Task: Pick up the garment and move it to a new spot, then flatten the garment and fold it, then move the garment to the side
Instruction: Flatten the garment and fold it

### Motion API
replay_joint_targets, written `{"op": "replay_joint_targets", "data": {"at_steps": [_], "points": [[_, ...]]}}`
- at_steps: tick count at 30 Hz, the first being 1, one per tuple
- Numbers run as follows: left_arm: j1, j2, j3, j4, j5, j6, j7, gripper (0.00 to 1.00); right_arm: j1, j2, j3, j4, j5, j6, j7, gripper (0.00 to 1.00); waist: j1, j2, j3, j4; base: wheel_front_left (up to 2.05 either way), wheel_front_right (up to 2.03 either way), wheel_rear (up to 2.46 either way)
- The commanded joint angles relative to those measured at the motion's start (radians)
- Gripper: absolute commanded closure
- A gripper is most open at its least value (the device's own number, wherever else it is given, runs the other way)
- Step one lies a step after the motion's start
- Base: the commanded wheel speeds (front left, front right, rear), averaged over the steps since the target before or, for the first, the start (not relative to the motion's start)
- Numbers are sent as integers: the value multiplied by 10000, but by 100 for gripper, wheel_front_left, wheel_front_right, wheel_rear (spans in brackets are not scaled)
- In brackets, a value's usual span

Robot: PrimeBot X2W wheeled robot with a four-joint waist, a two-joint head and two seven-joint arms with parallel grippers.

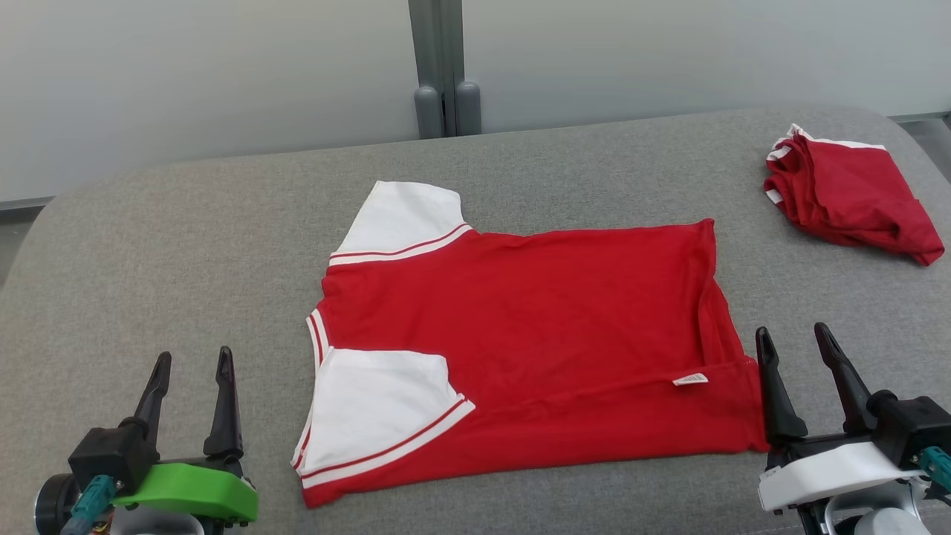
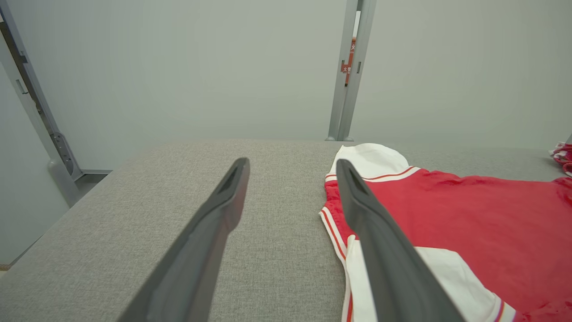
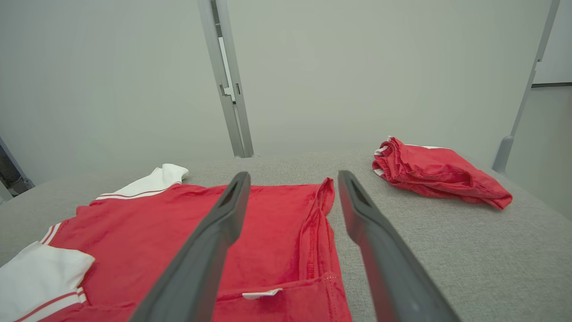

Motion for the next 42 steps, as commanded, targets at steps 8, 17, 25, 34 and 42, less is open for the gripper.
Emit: {"op": "replay_joint_targets", "data": {"at_steps": [8,17,25,34,42], "points": [[179,-24,84,5,-97,-38,-28,0,25,-68,55,153,-108,0,-40,0,0,0,-6,-11,0,0,0],[149,-28,82,69,-73,-44,-28,0,-93,-86,129,271,-161,0,-32,0,0,0,41,27,0,0,0],[-1043,554,-205,358,199,-273,294,0,-1263,-409,611,444,-226,0,113,0,0,0,557,-158,0,0,0],[-4686,1342,-1055,844,245,-696,1175,0,-4511,-1136,893,1706,-284,0,1431,0,0,0,2306,-509,0,0,0],[-8166,1951,-3043,2409,-1001,-765,2156,0,-7005,-1591,1509,3422,-248,0,2358,0,0,0,3952,-989,0,0,0]]}}
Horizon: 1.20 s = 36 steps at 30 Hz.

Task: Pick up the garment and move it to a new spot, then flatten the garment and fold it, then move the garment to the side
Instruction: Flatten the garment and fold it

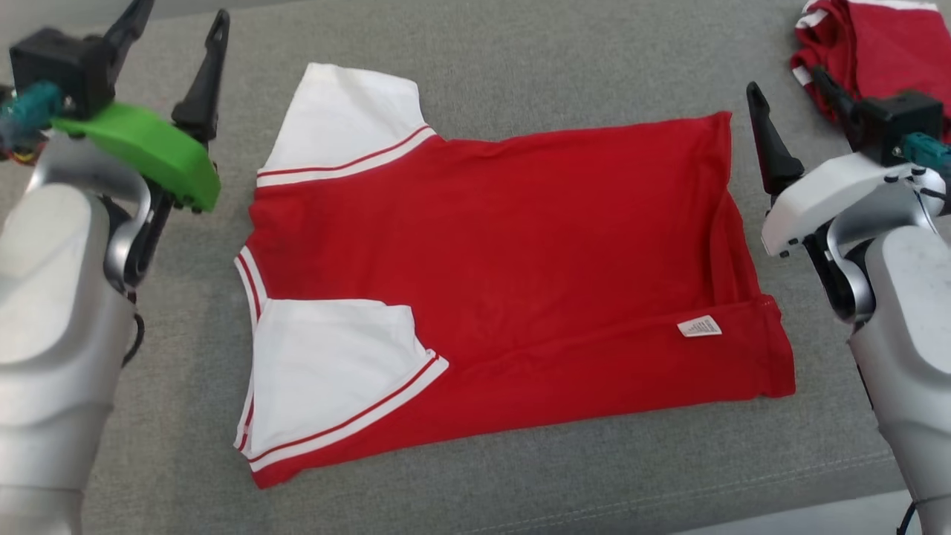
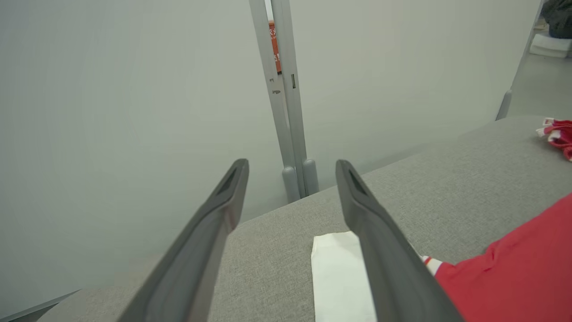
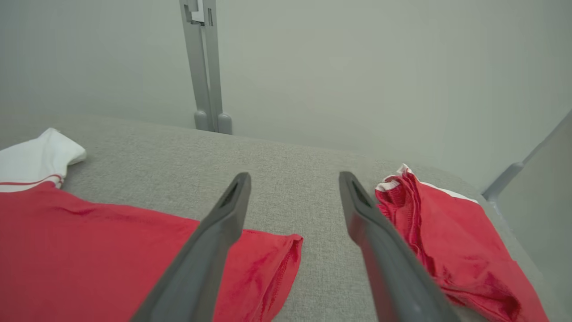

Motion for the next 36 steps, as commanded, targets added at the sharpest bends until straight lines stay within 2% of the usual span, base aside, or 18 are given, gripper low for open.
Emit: {"op": "replay_joint_targets", "data": {"at_steps": [1,8,13,22,29,30,31,32,33,36], "points": [[-495,230,-225,281,-351,16,124,0,-330,-43,127,210,75,0,58,0,-1,0,1164,-530,0,0,0],[-2491,796,-1937,1798,-1922,15,1255,0,-1717,222,929,1609,583,0,398,0,-1,0,2070,-1160,0,0,0],[-3280,1026,-2853,2647,-2617,14,1882,0,-2542,448,1483,2481,932,0,382,0,-1,0,2561,-1443,0,0,0],[-4021,1271,-4041,3723,-3302,13,2086,0,-3800,901,2351,3920,1694,0,118,0,-1,0,3043,-1675,0,0,0],[-4153,1076,-4603,4262,-3967,12,1985,0,-4212,1016,3023,4645,2479,-2,120,0,-1,0,3121,-1655,0,0,0],[-4167,1056,-4673,4317,-4058,12,2001,9,-4232,1022,3114,4686,2614,0,171,38,-1,0,3116,-1650,0,0,0],[-4196,1036,-4742,4376,-4144,12,1924,80,-4256,997,3226,4726,2763,0,211,78,-1,0,3107,-1639,0,0,0],[-4221,1021,-4776,4418,-4201,12,1842,100,-4287,951,3305,4749,2880,0,206,93,-1,0,3093,-1627,0,0,0],[-4236,982,-4816,4483,-4306,12,1773,100,-4333,880,3399,4736,3003,-2,109,100,-1,0,3072,-1609,0,0,0],[-4334,942,-4852,4621,-4511,14,1417,100,-4408,696,3609,4744,3243,-8,-98,100,-1,0,2969,-1532,0,0,0]]}}
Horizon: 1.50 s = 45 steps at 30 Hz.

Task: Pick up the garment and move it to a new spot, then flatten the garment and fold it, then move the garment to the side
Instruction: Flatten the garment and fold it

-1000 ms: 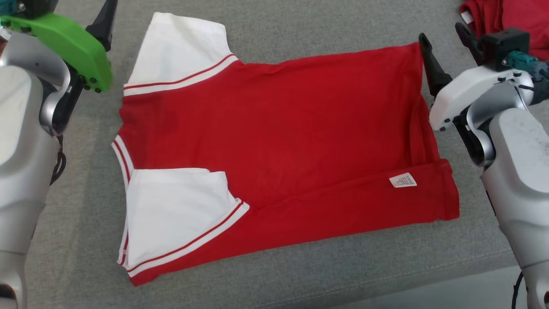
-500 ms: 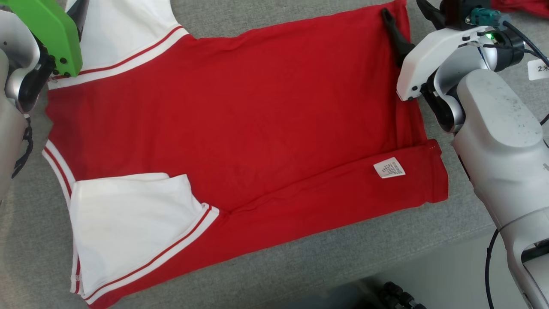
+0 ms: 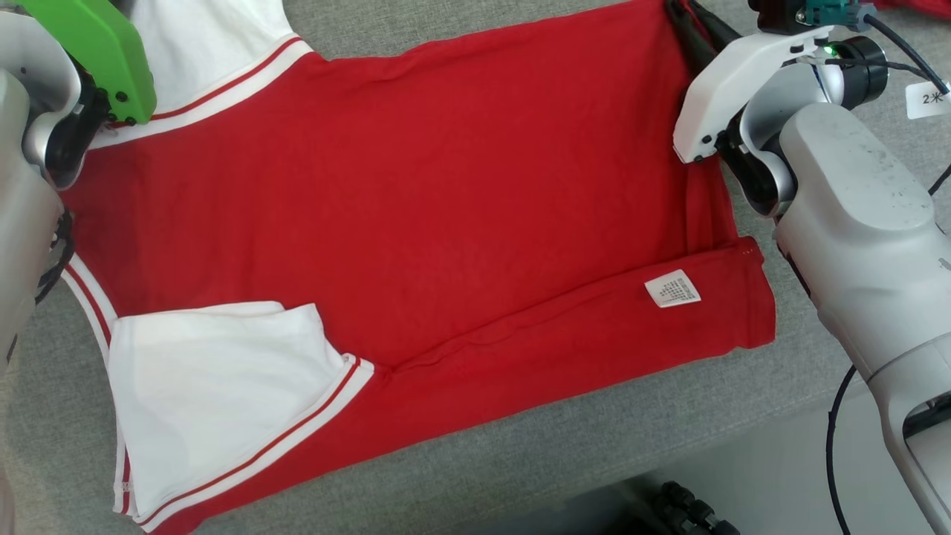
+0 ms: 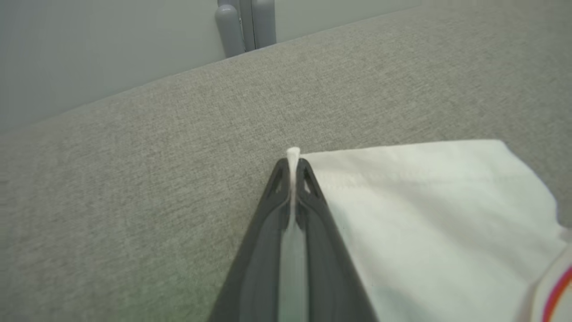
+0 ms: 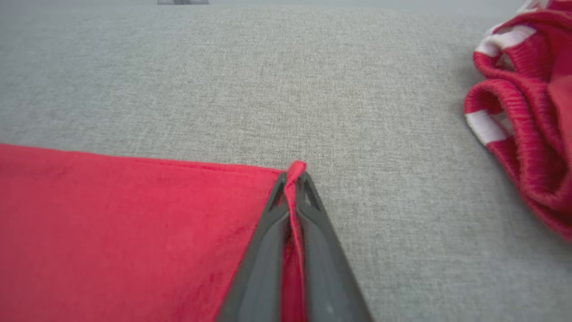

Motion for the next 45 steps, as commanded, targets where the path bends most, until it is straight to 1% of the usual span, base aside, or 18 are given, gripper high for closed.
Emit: {"op": "replay_joint_targets", "data": {"at_steps": [1,6,10,14,18,22,25,29,34,40,45], "points": [[-80,29,-27,130,-104,23,-216,100,-5,-152,129,97,128,-18,-126,100,-1,-1,-114,85,0,0,0],[-179,-204,107,250,-538,23,-1144,100,-44,-486,316,161,360,-18,-824,100,-1,-1,-478,335,0,0,0],[34,-238,-65,71,-784,23,-1680,100,167,-712,511,262,471,-18,-1287,100,-1,-1,-845,571,0,0,0],[447,-258,-249,-397,-1052,23,-2331,100,485,-945,767,186,569,-18,-1680,100,-1,-1,-1217,834,0,0,0],[973,-241,-266,-1005,-1316,23,-3059,100,882,-1293,811,63,633,-16,-2000,100,-1,-1,-1502,1178,0,0,0],[1669,-377,-345,-1542,-1339,23,-3404,100,1408,-1647,677,-174,597,-16,-2209,100,-1,-1,-1780,1562,0,0,0],[2321,-427,-114,-2025,-1329,115,-3573,100,1897,-1817,434,-482,499,-16,-2293,100,-1,-1,-2016,1737,0,0,0],[3236,-344,303,-2973,-1097,457,-3639,100,2511,-1899,-1,-1123,203,-16,-2311,100,-1,-1,-2241,1828,0,0,0],[4900,-259,1164,-4737,-572,1005,-3629,100,3652,-1979,-840,-2041,-363,-16,-2312,100,-1,-1,-2514,1940,0,0,0],[6846,-199,1990,-6230,32,1535,-3632,100,4850,-1897,-1833,-2703,-778,-16,-2313,100,-1,-1,-2848,1986,0,0,0],[8450,-377,2605,-7188,338,1849,-3628,100,5732,-1761,-2413,-3267,-959,-16,-2314,100,-1,-1,-3086,1978,0,0,0]]}}
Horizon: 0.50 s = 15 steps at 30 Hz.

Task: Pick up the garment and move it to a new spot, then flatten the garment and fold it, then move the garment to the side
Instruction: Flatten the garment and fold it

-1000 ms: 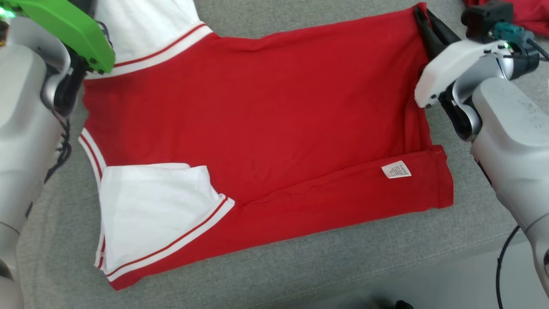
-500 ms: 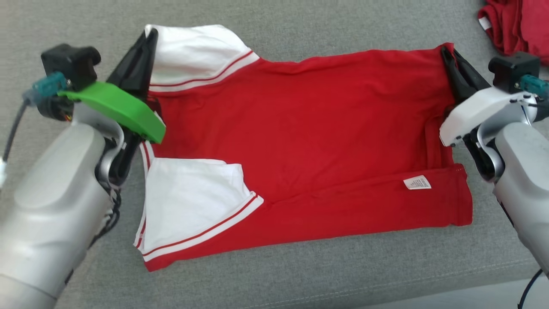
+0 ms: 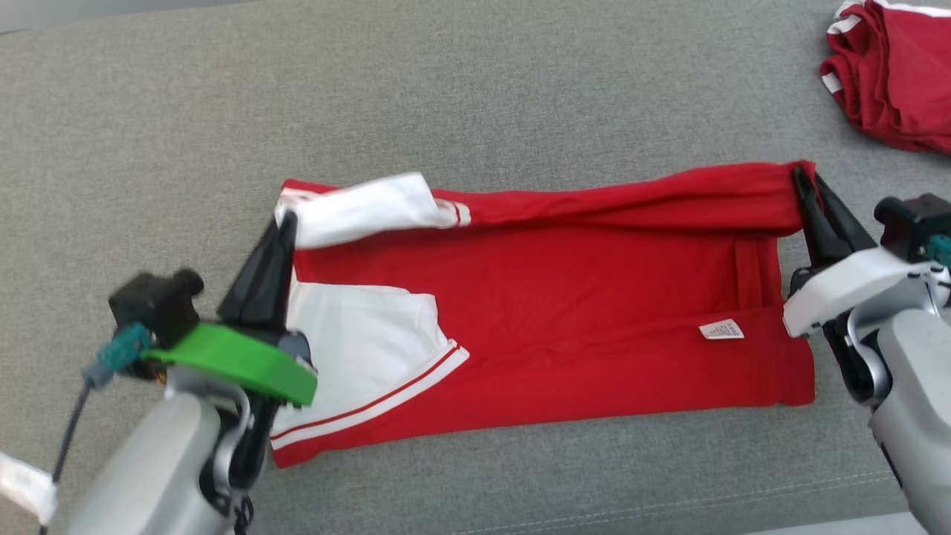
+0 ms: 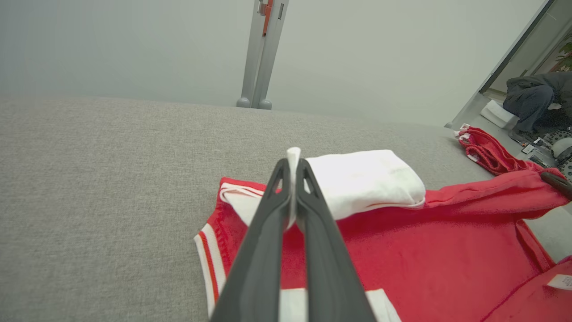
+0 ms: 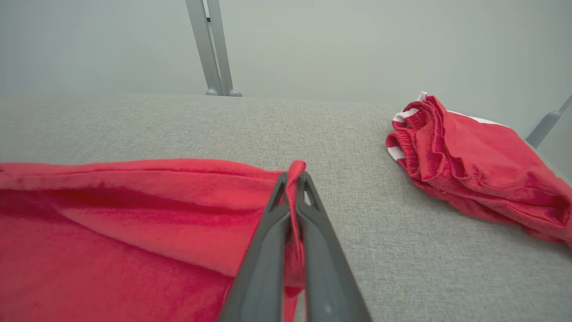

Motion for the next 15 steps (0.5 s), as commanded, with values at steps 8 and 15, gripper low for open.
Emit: {"op": "replay_joint_targets", "data": {"at_steps": [8,15], "points": [[2377,-644,888,-626,366,181,-33,100,1741,373,-898,-919,-35,-14,-25,100,0,0,-429,152,0,0,0],[3283,-1223,1476,-472,878,-26,-32,0,2851,614,-1251,-1566,1,-14,-26,0,0,0,-662,218,0,0,0]]}}
